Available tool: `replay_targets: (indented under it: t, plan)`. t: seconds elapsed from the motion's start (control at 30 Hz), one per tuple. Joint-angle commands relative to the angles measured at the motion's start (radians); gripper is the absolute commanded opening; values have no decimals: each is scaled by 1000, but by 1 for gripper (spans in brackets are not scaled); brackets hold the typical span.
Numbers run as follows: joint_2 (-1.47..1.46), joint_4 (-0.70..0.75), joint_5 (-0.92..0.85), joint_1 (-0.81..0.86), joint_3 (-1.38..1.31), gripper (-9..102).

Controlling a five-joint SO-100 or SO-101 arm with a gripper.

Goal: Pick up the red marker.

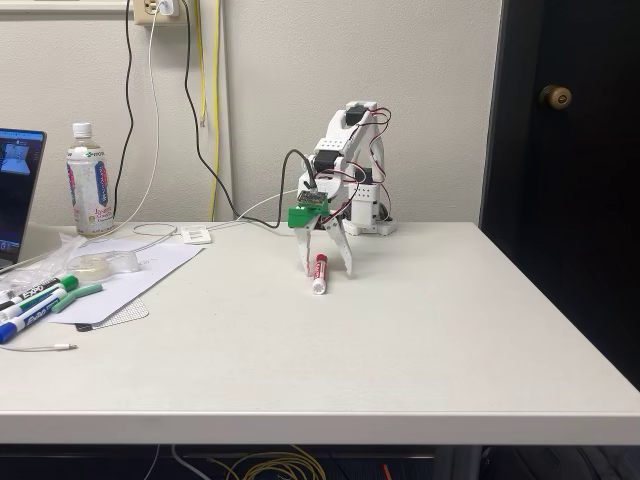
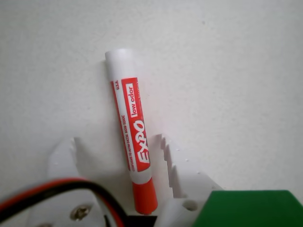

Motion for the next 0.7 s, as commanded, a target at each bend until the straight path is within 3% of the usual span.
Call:
replay_targets:
  t: [0.0,0.27,0.67]
  plan:
    - [-2,-25,-9,3,-20,44]
    - [-66,-78,-8,5,-20,44]
    - [-71,-100,-2,5,-11,31]
